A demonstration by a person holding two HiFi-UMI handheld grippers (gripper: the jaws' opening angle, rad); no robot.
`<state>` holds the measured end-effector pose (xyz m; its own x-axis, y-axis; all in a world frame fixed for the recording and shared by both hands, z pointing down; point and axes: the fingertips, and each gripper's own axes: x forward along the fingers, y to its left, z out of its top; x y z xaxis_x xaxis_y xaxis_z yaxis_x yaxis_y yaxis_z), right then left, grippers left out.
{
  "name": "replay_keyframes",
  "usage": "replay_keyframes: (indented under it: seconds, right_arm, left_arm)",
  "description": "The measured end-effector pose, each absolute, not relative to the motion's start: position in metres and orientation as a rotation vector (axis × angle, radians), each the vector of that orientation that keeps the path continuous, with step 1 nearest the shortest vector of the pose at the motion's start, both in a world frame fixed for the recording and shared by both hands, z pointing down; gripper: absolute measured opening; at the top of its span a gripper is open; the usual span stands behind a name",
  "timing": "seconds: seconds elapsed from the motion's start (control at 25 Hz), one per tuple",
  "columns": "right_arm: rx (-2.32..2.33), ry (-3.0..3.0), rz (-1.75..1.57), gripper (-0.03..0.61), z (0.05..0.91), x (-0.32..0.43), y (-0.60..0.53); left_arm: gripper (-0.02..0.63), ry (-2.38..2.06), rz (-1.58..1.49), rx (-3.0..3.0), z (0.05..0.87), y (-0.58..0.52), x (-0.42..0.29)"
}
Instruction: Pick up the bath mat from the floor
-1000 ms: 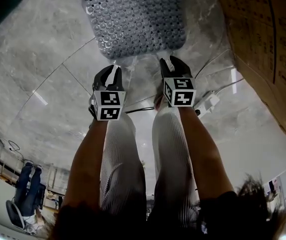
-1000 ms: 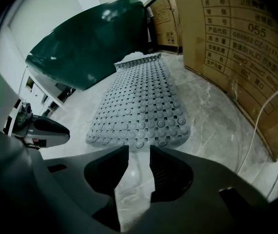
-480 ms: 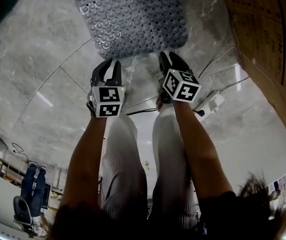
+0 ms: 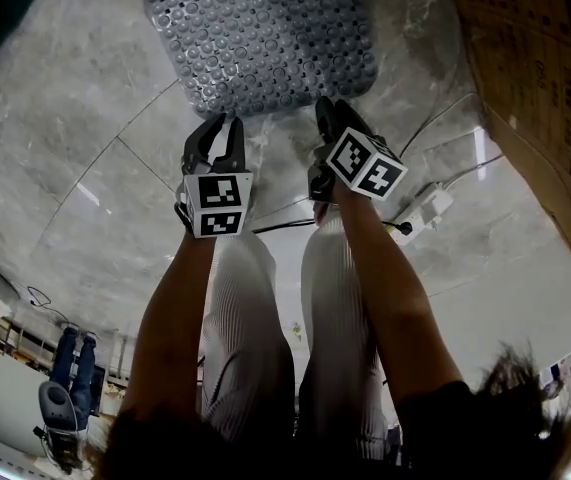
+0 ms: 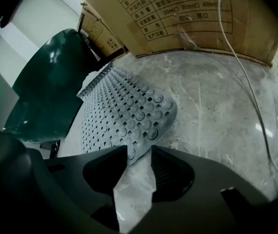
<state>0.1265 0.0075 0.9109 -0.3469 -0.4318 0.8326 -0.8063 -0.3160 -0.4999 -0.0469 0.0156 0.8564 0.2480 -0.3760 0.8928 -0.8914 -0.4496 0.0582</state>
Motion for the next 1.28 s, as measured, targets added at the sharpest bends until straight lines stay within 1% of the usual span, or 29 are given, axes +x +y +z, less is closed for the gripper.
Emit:
replay_keyframes:
  seconds: [0.28, 0.84, 0.96, 1.04, 1.08, 1.28]
  right_arm:
    - [1.634, -1.571, 1.839, 0.146, 0.921, 0.129, 0.009]
    - [1.656, -1.608, 1.959, 0.142, 0.924, 0.126, -0.002]
    - [1.661, -1.629, 1.998, 0.135, 0.925, 0.124, -0.008]
    - [1.680, -1.623, 2.018, 0.096, 0.927, 0.126, -0.007]
    - [1.684, -1.632, 2.030, 0.091, 0.927, 0.127, -0.007]
    - [1.646, -1.724, 2.029, 0.097, 0.922, 0.122, -0.018]
  left_arm:
    - [0.074, -1.172, 1.155, 1.940, 0.860, 0.014, -0.050]
    - [0.074, -1.173, 1.137, 1.960, 0.861, 0.007, -0.048]
    - [0.074, -1.175, 1.127, 1.958, 0.862, 0.006, -0.048]
    - [0.074, -1.174, 1.125, 1.964, 0.862, 0.006, -0.046]
    - [0.074, -1.173, 1.126, 1.968, 0.862, 0.006, -0.046]
    - [0.074, -1.174, 1.126, 1.973, 0.862, 0.007, -0.046]
